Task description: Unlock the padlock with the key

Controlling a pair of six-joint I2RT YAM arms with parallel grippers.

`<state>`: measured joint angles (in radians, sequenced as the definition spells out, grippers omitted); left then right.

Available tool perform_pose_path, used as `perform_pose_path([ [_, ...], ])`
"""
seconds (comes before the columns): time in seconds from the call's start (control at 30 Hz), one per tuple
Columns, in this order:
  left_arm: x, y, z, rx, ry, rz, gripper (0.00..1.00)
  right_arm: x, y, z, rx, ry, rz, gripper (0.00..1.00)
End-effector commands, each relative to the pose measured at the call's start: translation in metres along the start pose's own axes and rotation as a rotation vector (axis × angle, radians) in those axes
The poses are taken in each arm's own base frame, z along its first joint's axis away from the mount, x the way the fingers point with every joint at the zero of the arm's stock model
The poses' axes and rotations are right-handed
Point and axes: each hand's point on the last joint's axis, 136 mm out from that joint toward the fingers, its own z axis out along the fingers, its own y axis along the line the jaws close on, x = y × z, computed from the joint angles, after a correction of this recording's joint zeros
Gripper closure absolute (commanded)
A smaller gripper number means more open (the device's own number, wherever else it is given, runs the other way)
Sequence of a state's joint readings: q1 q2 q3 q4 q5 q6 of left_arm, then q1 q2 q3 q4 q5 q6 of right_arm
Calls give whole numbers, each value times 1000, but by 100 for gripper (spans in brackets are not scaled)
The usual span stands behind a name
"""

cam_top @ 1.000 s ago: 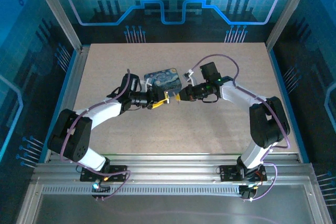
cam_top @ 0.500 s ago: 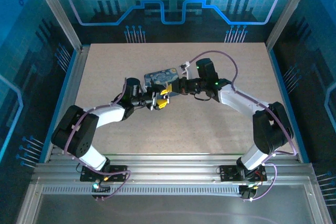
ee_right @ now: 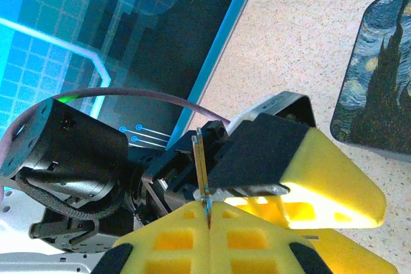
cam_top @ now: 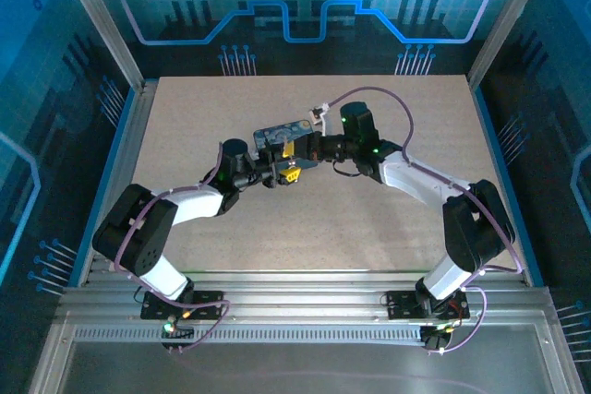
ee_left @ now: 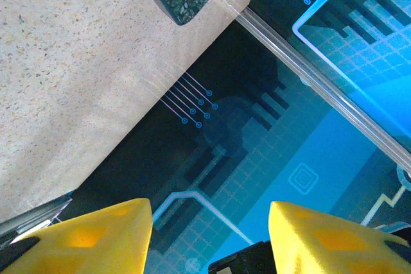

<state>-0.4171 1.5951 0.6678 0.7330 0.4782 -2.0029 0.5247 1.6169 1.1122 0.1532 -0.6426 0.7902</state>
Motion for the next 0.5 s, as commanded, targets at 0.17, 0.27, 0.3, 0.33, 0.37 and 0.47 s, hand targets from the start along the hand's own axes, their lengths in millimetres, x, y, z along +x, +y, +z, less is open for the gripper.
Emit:
perform_pose_path([
  [0.17,9,-19,-3,98,26,-75,71,6,-2,5,1,-17,-9,100],
  [0.27,9,-22,-1,105,35,-73,77,9,-2,4,3,-16,-9,100],
  [0.3,10,-23,-1,108,36,-70,78,9,-2,4,3,-18,-12,100],
  [0.33,11,-23,-1,109,39,-68,79,11,-2,4,3,-17,-13,100],
  [0.37,10,-23,-1,111,38,-67,80,11,-3,3,5,-18,-12,100],
  [0.47,9,-22,0,107,40,-62,89,13,-5,3,12,-16,-9,100],
])
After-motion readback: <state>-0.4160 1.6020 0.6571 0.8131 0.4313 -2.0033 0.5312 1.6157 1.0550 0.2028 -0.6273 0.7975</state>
